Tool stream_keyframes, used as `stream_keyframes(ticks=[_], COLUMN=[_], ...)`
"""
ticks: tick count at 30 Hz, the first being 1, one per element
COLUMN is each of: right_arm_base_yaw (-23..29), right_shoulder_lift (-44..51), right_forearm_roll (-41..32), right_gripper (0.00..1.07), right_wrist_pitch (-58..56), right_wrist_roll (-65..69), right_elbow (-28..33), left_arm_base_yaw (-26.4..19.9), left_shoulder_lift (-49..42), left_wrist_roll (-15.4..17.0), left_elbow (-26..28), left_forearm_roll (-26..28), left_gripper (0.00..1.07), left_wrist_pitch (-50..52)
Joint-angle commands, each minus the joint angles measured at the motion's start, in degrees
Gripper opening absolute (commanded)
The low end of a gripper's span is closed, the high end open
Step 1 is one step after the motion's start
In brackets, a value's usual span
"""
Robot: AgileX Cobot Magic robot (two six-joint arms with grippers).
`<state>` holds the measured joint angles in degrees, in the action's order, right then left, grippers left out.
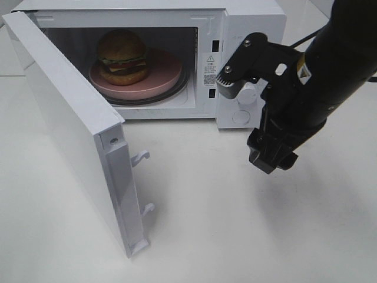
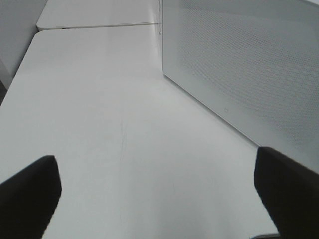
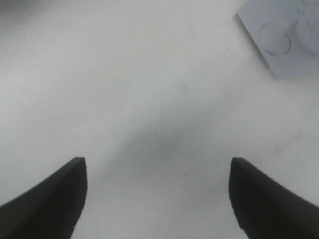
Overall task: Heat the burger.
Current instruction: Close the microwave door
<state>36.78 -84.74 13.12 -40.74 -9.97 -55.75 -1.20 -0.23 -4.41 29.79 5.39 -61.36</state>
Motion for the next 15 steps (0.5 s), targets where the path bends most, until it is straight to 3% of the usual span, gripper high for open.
stream_keyframes(ticks=[1, 6, 15], right_arm_base_yaw=[-0.1, 0.1, 0.1], right_shoulder_lift=[2.6, 10.0, 19.4], right_forearm_roll=[1.0, 2.5, 0.1], right_gripper=[0.76, 0.76, 0.76], right_wrist_pitch=[-4.9, -13.6, -17.7], right_wrist_roll=[7.4, 19.4, 19.7], right_elbow=[0.2, 0.5, 5.4], left_arm_base_yaw=[-0.1, -0.1, -0.1], left_shoulder_lift=[-1.0, -1.0, -1.0], left_wrist_roll=[0.1, 0.1, 0.1], left_elbow=[-0.2, -0.2, -0.2], left_forearm_roll=[0.0, 0.0, 0.0], left_gripper=[0.98, 0.98, 0.98], left_wrist_pitch=[0.2, 0.2, 0.2])
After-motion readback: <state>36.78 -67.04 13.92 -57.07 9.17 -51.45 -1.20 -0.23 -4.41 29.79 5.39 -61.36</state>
